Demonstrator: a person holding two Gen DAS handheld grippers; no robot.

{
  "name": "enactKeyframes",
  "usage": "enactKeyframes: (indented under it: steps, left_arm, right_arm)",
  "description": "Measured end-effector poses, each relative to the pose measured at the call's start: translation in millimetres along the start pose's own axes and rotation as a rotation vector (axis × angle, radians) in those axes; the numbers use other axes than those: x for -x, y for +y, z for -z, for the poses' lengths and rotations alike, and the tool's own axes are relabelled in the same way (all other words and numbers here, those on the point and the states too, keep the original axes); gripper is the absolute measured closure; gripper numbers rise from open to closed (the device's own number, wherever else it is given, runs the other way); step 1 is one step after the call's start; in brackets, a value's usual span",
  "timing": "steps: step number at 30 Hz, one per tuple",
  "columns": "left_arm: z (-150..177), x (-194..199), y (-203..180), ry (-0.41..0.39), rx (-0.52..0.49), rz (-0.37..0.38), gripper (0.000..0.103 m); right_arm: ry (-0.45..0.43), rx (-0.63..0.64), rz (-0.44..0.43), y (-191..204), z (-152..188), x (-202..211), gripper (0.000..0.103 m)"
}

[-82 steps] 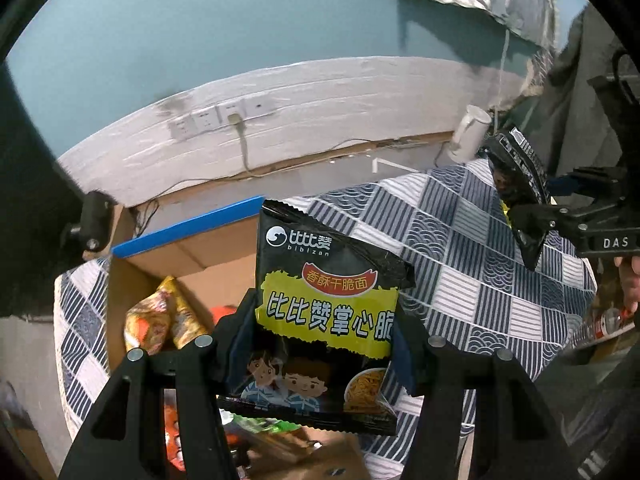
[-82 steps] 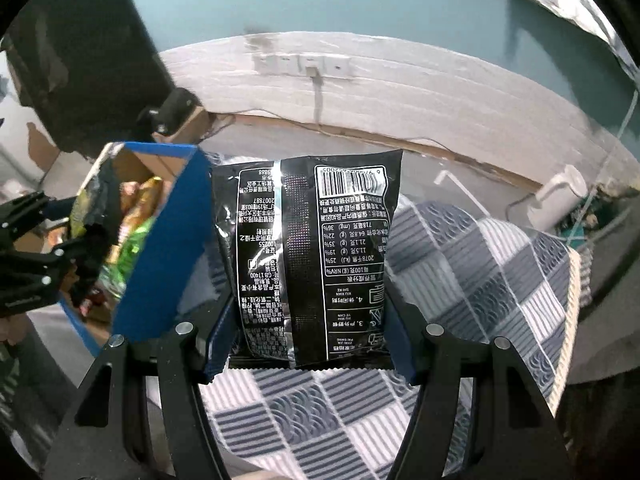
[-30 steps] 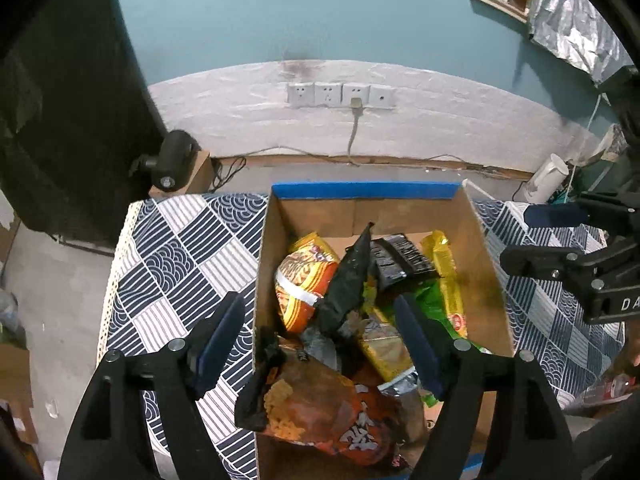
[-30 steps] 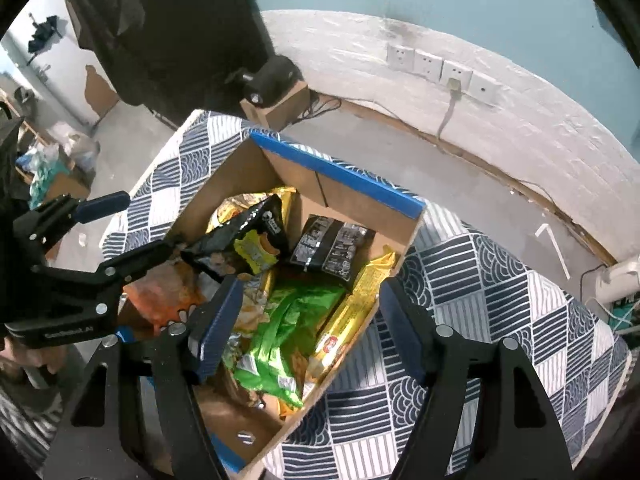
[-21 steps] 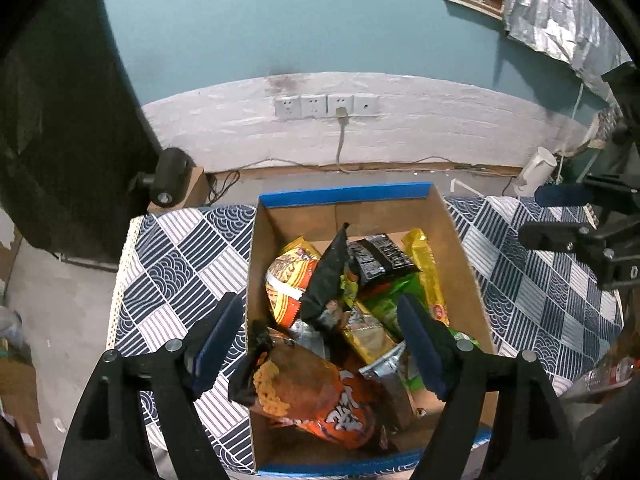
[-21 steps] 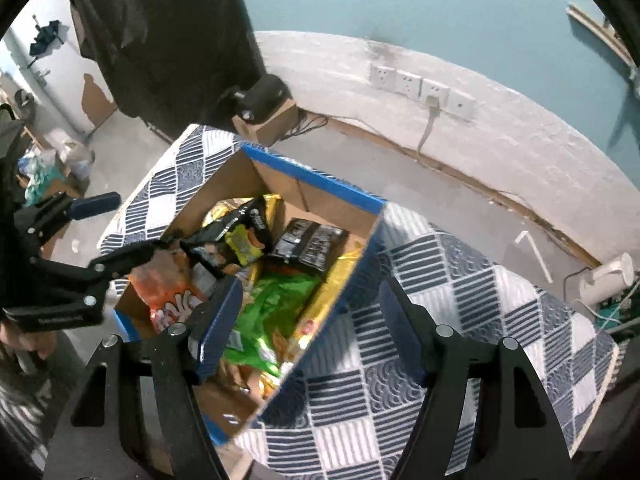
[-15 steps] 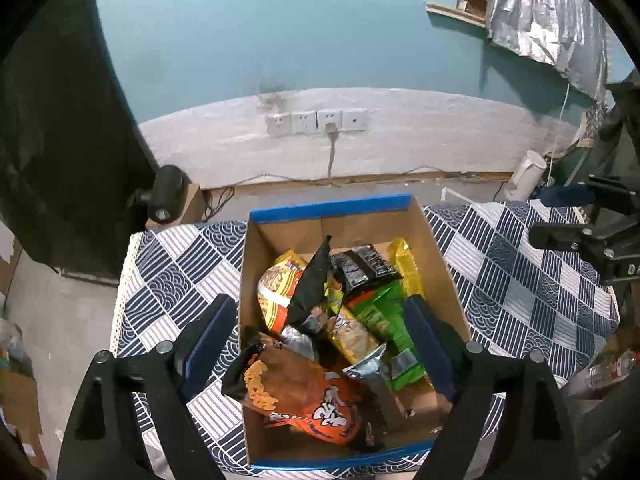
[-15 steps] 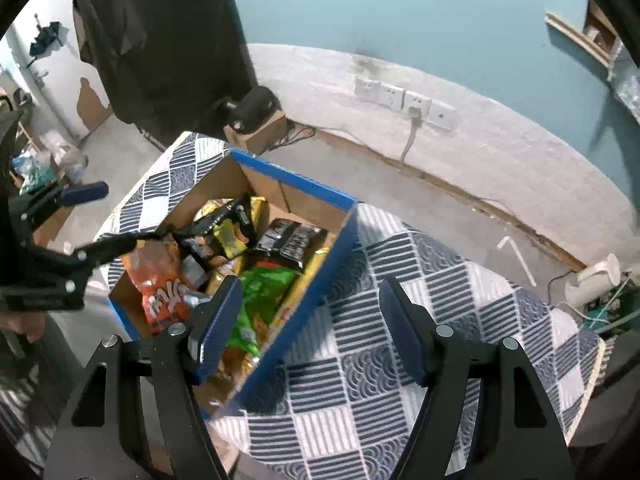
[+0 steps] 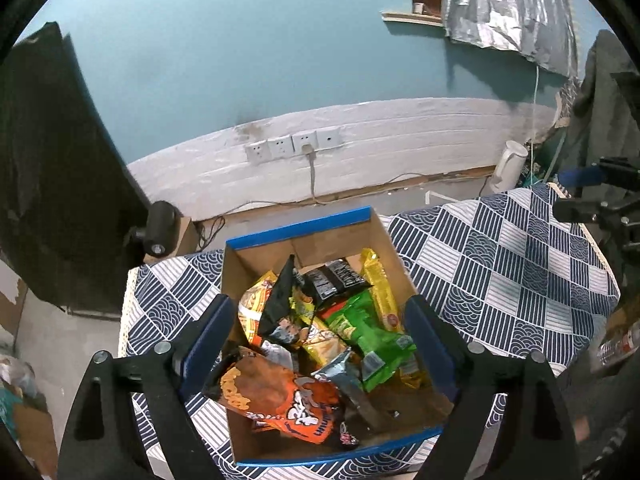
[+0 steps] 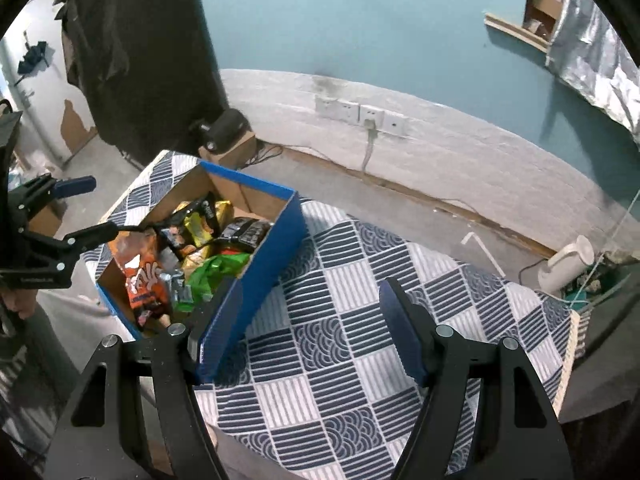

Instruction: Organize snacks

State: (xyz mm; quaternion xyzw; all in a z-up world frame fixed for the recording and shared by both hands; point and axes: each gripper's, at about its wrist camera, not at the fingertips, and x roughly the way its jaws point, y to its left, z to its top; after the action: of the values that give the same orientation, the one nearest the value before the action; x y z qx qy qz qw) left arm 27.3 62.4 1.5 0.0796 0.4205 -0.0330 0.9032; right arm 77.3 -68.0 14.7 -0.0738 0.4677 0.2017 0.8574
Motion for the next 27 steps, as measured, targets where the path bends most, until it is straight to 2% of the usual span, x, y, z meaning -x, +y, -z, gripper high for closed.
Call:
enactKeyframes:
  steps: [8, 15, 27]
  left_arm:
    - [-5, 9, -27, -0.036, -0.052, -0.001, 0.009]
    - [-9, 13, -44, -0.055, -0.092, -0.014, 0.009]
    - [-11, 11, -51, -0.048, -0.087, 0.009, 0.009]
  right_arm:
    - [-0.036, 0.003, 0.045, -11, 11, 21, 0.03]
    - [-0.033, -0.022, 0.033, -21, 19, 24, 0.03]
    - [-0.031, -0.035, 0.033, -26, 23, 24, 0.03]
